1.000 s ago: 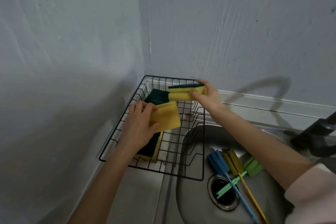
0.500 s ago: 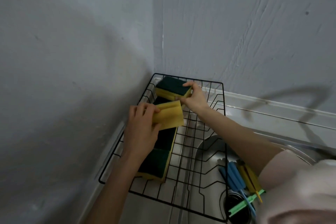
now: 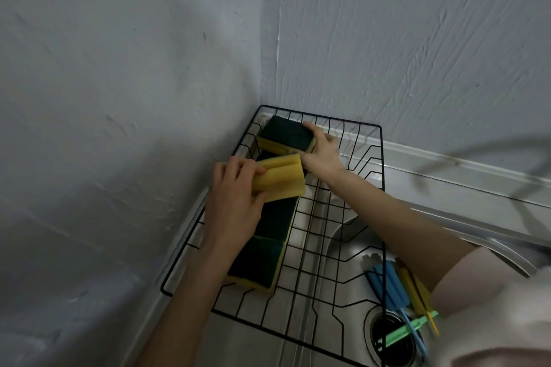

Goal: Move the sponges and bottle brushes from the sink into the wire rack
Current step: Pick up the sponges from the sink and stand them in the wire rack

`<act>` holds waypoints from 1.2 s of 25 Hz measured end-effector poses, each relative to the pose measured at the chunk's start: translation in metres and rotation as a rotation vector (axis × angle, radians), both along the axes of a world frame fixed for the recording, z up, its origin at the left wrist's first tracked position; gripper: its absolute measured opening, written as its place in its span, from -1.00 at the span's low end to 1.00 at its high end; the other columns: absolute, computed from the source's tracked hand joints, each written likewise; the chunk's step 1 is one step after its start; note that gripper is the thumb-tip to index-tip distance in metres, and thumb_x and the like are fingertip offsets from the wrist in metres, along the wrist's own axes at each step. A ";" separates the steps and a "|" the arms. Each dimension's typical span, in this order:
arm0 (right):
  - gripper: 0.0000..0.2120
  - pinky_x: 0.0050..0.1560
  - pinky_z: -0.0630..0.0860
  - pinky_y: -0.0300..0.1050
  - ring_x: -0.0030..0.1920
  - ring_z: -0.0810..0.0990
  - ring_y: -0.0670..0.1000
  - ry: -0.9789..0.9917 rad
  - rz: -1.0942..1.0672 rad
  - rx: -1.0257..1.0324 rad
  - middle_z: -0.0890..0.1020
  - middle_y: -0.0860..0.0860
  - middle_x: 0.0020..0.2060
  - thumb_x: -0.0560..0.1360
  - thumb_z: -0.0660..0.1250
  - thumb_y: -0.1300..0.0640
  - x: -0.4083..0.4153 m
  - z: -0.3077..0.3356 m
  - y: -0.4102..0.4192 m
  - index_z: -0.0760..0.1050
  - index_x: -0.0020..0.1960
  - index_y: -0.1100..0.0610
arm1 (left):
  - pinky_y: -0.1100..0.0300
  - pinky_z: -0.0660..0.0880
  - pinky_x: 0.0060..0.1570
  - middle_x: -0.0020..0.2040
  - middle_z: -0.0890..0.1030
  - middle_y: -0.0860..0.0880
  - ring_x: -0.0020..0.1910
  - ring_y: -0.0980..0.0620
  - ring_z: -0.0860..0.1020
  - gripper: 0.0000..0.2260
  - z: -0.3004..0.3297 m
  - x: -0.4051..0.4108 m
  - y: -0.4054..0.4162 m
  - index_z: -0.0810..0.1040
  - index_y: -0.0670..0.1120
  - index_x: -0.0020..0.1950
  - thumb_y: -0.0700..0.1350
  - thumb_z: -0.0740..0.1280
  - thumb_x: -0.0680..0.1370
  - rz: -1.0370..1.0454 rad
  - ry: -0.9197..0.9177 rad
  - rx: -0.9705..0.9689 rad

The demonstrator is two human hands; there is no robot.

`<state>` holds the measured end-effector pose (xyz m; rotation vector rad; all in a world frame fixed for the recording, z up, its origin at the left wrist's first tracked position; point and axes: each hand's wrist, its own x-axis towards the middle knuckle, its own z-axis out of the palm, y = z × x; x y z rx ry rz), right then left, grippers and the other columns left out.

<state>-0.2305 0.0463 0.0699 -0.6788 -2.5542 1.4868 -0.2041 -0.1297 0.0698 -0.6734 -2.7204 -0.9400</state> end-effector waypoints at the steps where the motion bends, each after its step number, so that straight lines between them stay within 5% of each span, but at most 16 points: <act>1: -0.48 0.26 0.38 -0.02 0.29 0.30 0.17 0.037 -0.035 -0.047 0.21 0.18 0.36 0.47 0.30 0.10 0.006 0.006 0.000 0.22 0.38 -0.02 | 0.21 0.30 -0.18 0.15 0.44 -0.08 0.14 0.00 0.27 -0.70 0.001 0.000 0.000 0.43 -0.06 0.04 -0.20 0.41 0.36 0.000 0.002 0.002; 3: -0.59 0.03 0.43 -0.13 0.11 0.46 0.06 0.067 -0.048 -0.146 0.39 0.15 0.27 0.51 0.22 -0.01 0.021 0.016 0.000 0.28 0.32 0.02 | 0.22 0.30 -0.19 0.15 0.44 -0.08 0.14 0.00 0.27 -0.71 0.003 -0.003 0.002 0.43 -0.07 0.04 -0.20 0.41 0.37 -0.008 0.011 0.009; 7: -0.55 -0.26 0.52 -0.25 -0.13 0.54 -0.04 -0.224 0.190 -0.284 0.54 0.03 -0.07 0.49 0.06 -0.24 0.043 0.033 -0.003 0.40 0.16 0.05 | 0.22 0.32 -0.16 0.15 0.46 -0.11 0.17 -0.06 0.29 -0.72 0.011 -0.006 0.010 0.44 -0.10 0.03 -0.24 0.40 0.37 -0.052 0.067 0.010; 10: -0.61 -0.03 0.60 -0.14 -0.11 0.61 -0.01 -0.201 0.220 -0.355 0.58 0.07 -0.10 0.51 0.14 -0.14 0.045 0.035 -0.003 0.45 0.17 0.10 | 0.21 0.34 -0.12 0.13 0.46 -0.13 0.17 -0.07 0.30 -0.72 0.010 -0.006 0.013 0.45 -0.11 0.03 -0.26 0.39 0.37 -0.061 0.110 -0.018; 13: -0.70 0.04 0.59 0.01 -0.04 0.61 0.11 -0.098 0.155 -0.141 0.58 0.19 0.02 0.47 0.26 -0.06 0.045 0.026 -0.005 0.46 0.13 0.08 | 0.14 0.36 0.01 0.18 0.44 -0.11 0.20 -0.06 0.29 -0.72 0.006 -0.009 0.013 0.44 -0.09 0.09 -0.24 0.35 0.41 -0.078 0.057 -0.033; 15: -0.66 -0.12 0.48 -0.17 -0.12 0.54 0.05 0.026 0.149 0.079 0.51 0.15 0.01 0.42 0.33 -0.04 0.042 0.016 -0.005 0.45 0.14 0.06 | 0.10 0.34 0.16 0.21 0.42 -0.11 0.23 -0.06 0.30 -0.70 0.000 -0.009 0.011 0.43 -0.10 0.15 -0.21 0.33 0.43 -0.099 0.004 -0.031; 20: -0.57 -0.08 0.18 -0.52 0.02 0.34 -0.09 0.163 0.190 0.316 0.30 0.01 0.02 0.39 0.40 0.01 0.037 -0.004 -0.008 0.42 0.20 0.09 | -0.02 0.31 0.31 0.32 0.36 -0.14 0.30 -0.09 0.29 -0.61 -0.016 -0.009 0.008 0.34 -0.14 0.31 -0.14 0.27 0.49 -0.144 -0.168 -0.159; 30: -0.60 0.19 0.49 -0.11 0.17 0.45 0.04 0.217 0.221 0.337 0.41 0.13 0.15 0.42 0.37 0.09 0.043 -0.003 -0.010 0.43 0.24 0.13 | -0.01 0.29 0.30 0.34 0.36 -0.15 0.31 -0.12 0.29 -0.62 -0.020 -0.005 0.011 0.33 -0.15 0.33 -0.12 0.22 0.52 -0.115 -0.213 -0.182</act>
